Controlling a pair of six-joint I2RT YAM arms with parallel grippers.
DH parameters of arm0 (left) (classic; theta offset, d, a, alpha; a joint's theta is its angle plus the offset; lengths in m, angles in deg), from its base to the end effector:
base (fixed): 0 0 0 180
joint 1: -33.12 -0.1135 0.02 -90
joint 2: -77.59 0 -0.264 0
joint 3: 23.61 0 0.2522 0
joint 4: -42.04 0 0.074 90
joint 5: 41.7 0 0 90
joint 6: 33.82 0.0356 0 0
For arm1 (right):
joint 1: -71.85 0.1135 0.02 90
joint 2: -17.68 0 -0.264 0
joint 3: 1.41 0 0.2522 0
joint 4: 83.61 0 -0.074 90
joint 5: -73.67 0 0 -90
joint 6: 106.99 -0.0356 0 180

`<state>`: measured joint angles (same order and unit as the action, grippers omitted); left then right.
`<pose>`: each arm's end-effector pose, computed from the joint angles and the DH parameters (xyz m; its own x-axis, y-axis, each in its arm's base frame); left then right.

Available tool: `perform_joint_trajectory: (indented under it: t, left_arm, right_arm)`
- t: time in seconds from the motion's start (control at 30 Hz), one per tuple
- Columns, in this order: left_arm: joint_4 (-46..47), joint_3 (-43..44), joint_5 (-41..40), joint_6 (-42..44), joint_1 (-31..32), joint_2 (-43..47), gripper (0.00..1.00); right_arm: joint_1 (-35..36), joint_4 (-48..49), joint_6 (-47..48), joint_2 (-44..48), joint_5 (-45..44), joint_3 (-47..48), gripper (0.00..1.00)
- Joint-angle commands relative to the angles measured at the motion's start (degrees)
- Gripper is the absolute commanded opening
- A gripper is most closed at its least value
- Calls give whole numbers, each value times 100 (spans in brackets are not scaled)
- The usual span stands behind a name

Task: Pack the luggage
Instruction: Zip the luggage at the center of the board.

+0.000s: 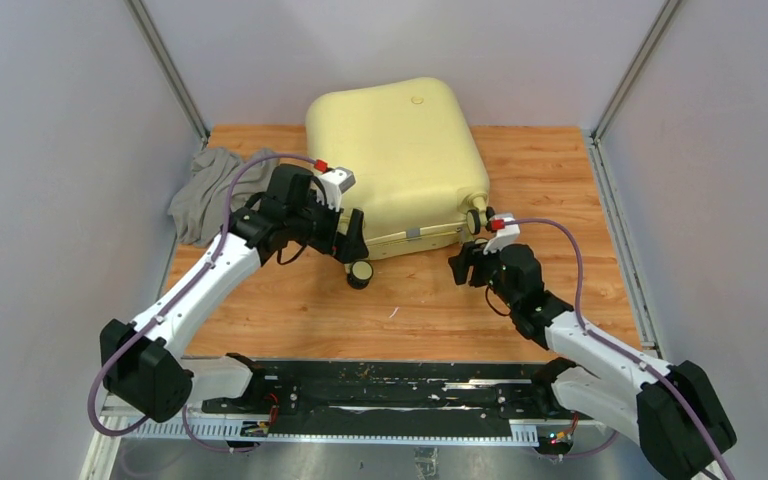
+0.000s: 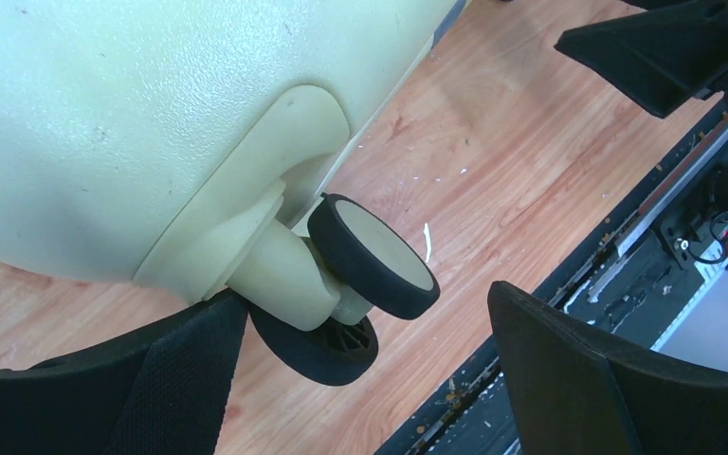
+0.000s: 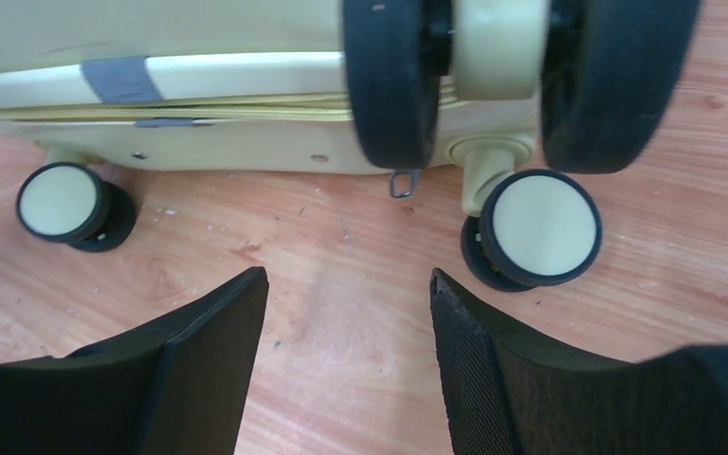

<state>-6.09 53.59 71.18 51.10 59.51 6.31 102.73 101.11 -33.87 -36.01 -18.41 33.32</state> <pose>0.2314 -0.1303 0.3178 -0.6586 0.2357 -0.7146 0.6116 0.7210 -0.3258 0.1795 0.1058 0.2173 -0.3422 0.1335 -0.9301 -0.4006 0.8747 0.2729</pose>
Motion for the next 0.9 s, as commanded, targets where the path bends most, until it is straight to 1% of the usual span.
perform_joint_trajectory:
  t: [0.0,0.1,0.13,0.3,0.4,0.47,0.63,0.7,0.87]
  left_arm:
    - [396,160,4,-152,15,-211,100]
    - [448,62,-1,-227,2,-290,100]
    - [470,25,9,-261,-6,-298,97]
    - [712,-149,-93,-561,-46,-227,61]
    - [819,-129,-37,-659,-55,-164,42]
    - [821,-94,19,-684,-55,-167,32]
    - [770,-66,97,-720,-55,-135,26]
    - [767,-67,111,-731,-55,-99,23]
    - [688,17,47,-633,-55,-48,4]
  right_arm:
    - [-209,1113,51,-119,-373,-238,67]
    - [-290,1602,166,-139,-345,-384,66]
    - [-306,1768,216,-200,-319,-418,65]
    - [-374,2502,404,-687,-106,-475,61]
    - [-390,2862,413,-978,-55,-454,56]
    - [-398,3067,422,-1159,-70,-441,55]
    - [-415,3670,522,-1664,-120,-397,52]
    - [-441,3855,540,-1883,-134,-348,50]
    - [-457,4477,608,-2384,-148,-300,40]
